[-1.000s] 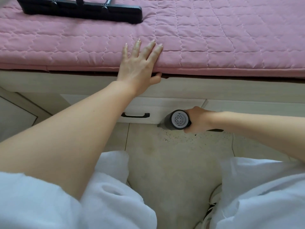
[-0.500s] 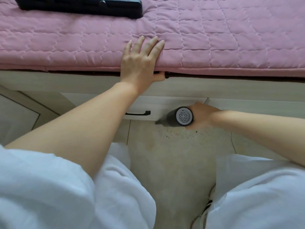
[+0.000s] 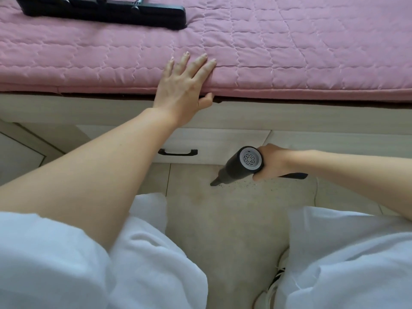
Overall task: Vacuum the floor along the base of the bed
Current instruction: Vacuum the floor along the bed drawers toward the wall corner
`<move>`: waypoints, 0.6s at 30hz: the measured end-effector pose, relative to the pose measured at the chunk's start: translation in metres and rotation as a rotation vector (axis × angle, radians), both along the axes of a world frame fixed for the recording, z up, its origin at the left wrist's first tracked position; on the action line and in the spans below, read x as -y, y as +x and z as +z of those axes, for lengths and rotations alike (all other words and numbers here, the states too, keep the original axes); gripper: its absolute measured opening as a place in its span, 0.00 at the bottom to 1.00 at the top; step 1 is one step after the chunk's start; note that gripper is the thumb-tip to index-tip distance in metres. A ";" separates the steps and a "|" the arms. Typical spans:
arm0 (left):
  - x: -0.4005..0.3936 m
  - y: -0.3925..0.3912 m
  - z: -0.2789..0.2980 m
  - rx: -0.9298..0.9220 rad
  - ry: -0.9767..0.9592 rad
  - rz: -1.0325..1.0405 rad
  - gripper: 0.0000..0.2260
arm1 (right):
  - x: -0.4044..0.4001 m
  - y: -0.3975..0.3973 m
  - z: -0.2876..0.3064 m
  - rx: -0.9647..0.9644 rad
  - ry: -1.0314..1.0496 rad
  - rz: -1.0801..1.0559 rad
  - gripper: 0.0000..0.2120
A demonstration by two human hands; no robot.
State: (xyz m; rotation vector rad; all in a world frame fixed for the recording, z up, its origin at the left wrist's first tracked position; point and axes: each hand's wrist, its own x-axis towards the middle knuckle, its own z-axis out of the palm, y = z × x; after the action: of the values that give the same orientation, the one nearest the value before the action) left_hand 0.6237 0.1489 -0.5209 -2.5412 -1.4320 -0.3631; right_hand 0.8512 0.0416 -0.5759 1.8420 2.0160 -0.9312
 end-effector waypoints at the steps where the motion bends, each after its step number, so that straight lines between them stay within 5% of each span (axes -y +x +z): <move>1: 0.000 0.001 -0.002 -0.001 0.007 0.004 0.31 | 0.001 0.001 -0.001 -0.001 0.000 0.000 0.14; 18: 0.004 0.012 0.013 -0.061 -0.153 0.056 0.32 | 0.022 0.012 -0.002 -0.016 0.036 0.012 0.10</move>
State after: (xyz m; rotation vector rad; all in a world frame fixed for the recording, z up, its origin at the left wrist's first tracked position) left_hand 0.6359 0.1445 -0.5082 -2.5978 -1.5602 -0.1719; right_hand 0.8628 0.0199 -0.5775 1.8447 2.0643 -0.9143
